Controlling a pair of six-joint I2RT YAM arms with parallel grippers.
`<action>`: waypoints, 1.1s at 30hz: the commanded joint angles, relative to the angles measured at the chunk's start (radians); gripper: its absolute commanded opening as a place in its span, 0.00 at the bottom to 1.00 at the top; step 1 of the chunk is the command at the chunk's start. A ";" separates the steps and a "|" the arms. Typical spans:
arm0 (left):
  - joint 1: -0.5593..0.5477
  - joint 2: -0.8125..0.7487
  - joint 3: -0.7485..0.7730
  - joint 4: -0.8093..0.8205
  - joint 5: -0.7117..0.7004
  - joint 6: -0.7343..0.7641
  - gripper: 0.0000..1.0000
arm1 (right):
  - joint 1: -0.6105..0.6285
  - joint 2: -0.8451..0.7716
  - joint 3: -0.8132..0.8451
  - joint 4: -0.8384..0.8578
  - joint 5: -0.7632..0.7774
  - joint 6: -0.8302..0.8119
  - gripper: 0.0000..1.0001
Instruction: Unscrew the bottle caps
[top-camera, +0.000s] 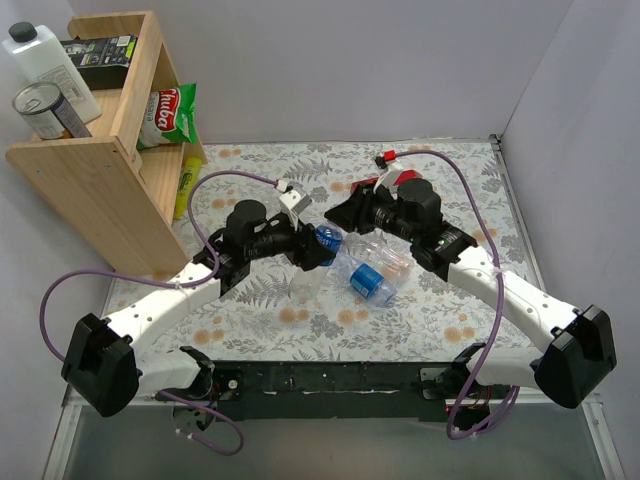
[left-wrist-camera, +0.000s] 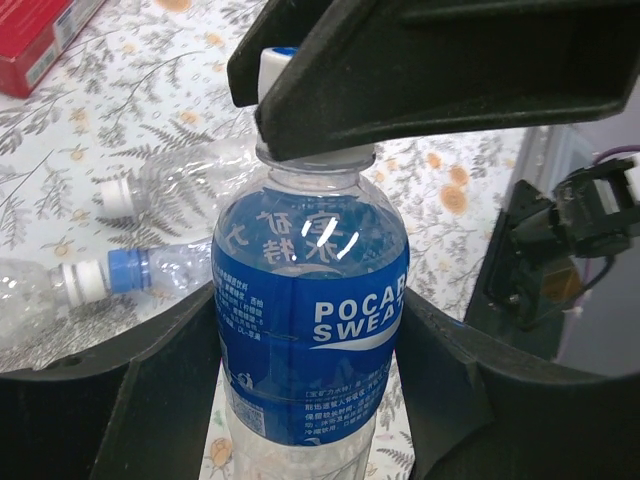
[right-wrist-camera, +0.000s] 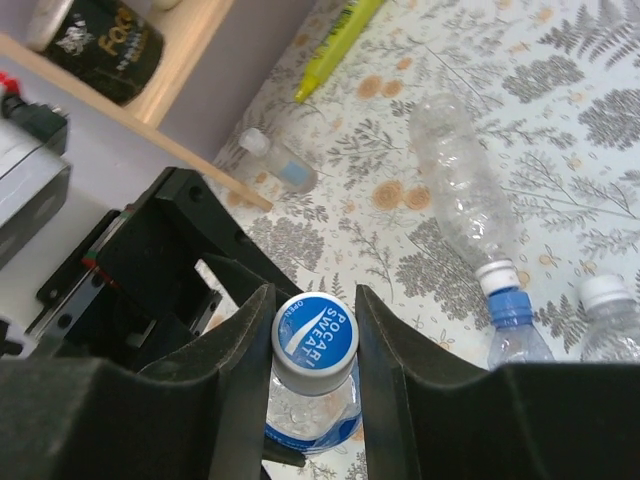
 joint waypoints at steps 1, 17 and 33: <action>0.048 -0.045 -0.003 0.120 0.264 -0.067 0.01 | -0.058 -0.063 -0.032 0.143 -0.190 -0.074 0.02; 0.087 -0.011 -0.042 0.421 0.762 -0.264 0.02 | -0.158 -0.118 -0.033 0.270 -0.773 -0.193 0.01; 0.073 -0.049 0.014 0.072 0.282 0.011 0.03 | -0.177 -0.193 0.000 0.091 -0.391 -0.205 0.91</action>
